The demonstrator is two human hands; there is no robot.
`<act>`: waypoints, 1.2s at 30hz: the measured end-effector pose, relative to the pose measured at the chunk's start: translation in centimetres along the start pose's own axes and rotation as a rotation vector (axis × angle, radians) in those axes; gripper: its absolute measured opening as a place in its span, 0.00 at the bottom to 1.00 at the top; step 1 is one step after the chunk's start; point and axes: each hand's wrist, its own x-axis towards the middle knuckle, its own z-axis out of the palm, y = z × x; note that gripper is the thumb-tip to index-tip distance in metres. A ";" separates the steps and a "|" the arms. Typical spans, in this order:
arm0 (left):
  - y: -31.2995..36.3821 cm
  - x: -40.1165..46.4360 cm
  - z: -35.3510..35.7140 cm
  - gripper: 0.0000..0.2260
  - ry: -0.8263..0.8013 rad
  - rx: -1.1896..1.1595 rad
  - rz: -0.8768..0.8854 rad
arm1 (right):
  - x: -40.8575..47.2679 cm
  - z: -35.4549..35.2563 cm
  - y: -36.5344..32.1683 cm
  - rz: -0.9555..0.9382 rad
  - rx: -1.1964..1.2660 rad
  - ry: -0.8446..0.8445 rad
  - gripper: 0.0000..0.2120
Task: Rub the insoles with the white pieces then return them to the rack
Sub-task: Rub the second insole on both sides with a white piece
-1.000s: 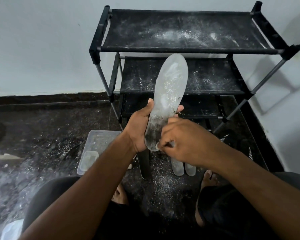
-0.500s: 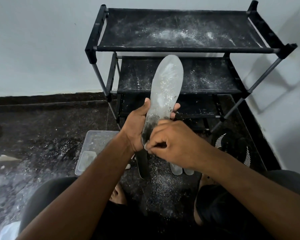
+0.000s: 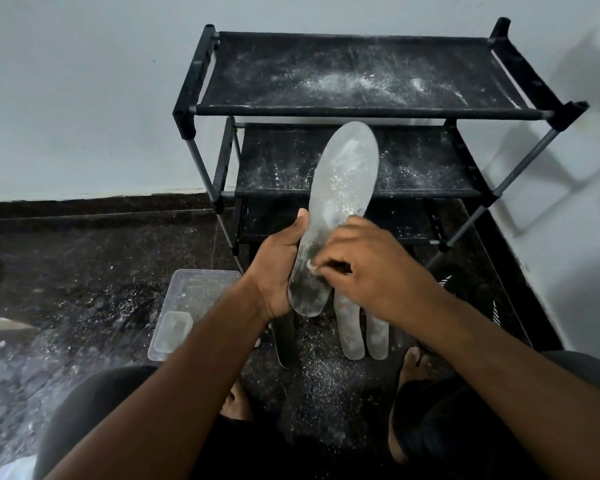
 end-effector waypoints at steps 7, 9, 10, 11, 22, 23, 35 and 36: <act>-0.1 -0.1 0.6 0.24 0.016 0.102 0.044 | -0.2 -2.0 1.7 0.076 -0.095 0.110 0.13; 0.0 -0.4 0.8 0.25 0.030 0.107 0.044 | -0.4 -1.4 1.4 0.061 -0.111 -0.024 0.11; 0.0 -0.4 0.7 0.25 0.039 0.113 0.034 | -0.6 -1.0 1.1 0.041 -0.084 -0.091 0.10; 0.0 -0.4 0.6 0.26 0.044 0.120 0.022 | -0.7 -0.9 0.8 0.019 -0.029 -0.134 0.09; -0.1 -0.5 0.8 0.25 0.086 0.236 0.010 | -0.1 -1.3 1.9 0.011 -0.068 -0.142 0.06; 0.0 -0.5 0.8 0.25 0.081 0.222 0.003 | -0.2 -1.5 1.9 0.002 -0.014 -0.148 0.06; 0.2 -0.8 0.8 0.24 0.079 0.162 -0.030 | -0.1 -0.1 1.0 -0.061 0.002 -0.111 0.08; 0.1 -0.8 1.0 0.24 0.076 0.173 -0.026 | 0.0 -0.5 1.3 -0.031 0.015 -0.041 0.08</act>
